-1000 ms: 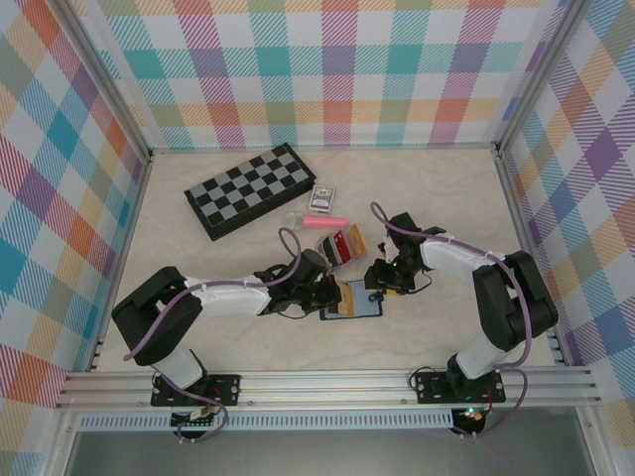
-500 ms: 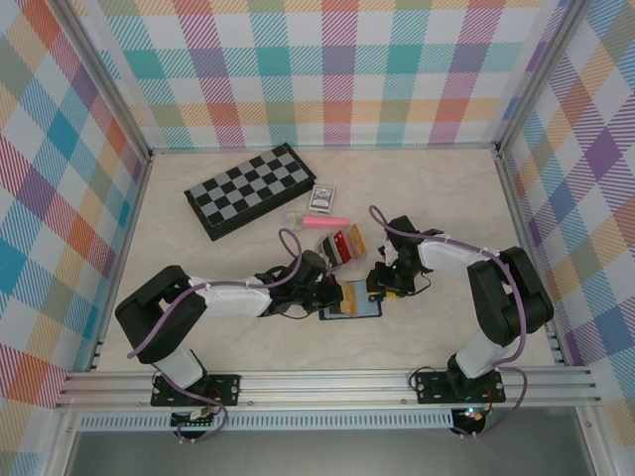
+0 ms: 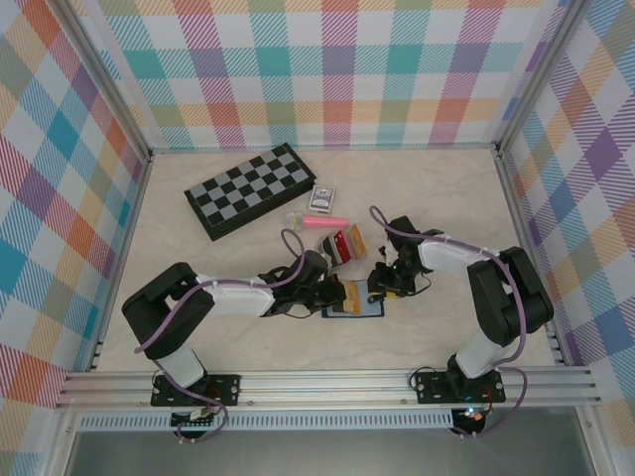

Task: Put the credit cards into the card holder

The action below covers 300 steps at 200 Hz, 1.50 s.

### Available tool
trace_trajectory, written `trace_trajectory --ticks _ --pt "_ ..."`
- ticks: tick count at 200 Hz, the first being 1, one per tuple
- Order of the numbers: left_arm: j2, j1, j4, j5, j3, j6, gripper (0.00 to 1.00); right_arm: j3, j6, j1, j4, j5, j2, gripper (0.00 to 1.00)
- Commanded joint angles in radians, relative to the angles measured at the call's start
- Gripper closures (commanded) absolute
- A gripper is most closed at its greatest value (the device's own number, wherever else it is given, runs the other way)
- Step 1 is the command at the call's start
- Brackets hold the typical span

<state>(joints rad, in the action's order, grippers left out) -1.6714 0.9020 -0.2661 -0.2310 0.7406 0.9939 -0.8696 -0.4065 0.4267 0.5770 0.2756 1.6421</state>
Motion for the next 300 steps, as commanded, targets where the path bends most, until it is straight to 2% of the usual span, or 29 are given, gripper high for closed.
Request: trace_trajectory --ticks 1,73,112,205,231,245,269,300 --pt "-0.023 0.015 -0.09 -0.022 -0.016 0.021 1.0 0.027 -0.005 0.008 -0.016 -0.006 0.038 0.62" --pt "-0.06 0.015 -0.053 -0.024 -0.008 0.028 1.0 0.023 -0.006 0.008 -0.01 -0.012 0.041 0.62" --pt "-0.104 0.034 0.078 -0.008 0.07 -0.025 0.98 0.024 -0.008 0.007 -0.017 0.008 0.046 0.62" --pt "-0.169 0.074 0.231 0.025 0.21 -0.071 0.8 0.035 -0.029 0.007 -0.027 0.024 0.039 0.65" --pt "-0.193 0.08 0.265 0.013 0.251 -0.084 0.79 0.036 -0.052 0.007 -0.012 -0.006 0.024 0.65" --pt "-0.201 0.084 0.26 0.0 0.262 -0.089 0.73 0.038 -0.064 0.007 -0.006 -0.016 0.019 0.65" --pt "-0.212 0.089 0.254 -0.026 0.28 -0.103 0.71 0.042 -0.088 0.007 -0.007 -0.018 0.01 0.65" --pt "-0.241 0.092 0.246 -0.081 0.301 -0.117 0.66 0.04 -0.12 0.007 0.008 -0.081 -0.011 0.64"
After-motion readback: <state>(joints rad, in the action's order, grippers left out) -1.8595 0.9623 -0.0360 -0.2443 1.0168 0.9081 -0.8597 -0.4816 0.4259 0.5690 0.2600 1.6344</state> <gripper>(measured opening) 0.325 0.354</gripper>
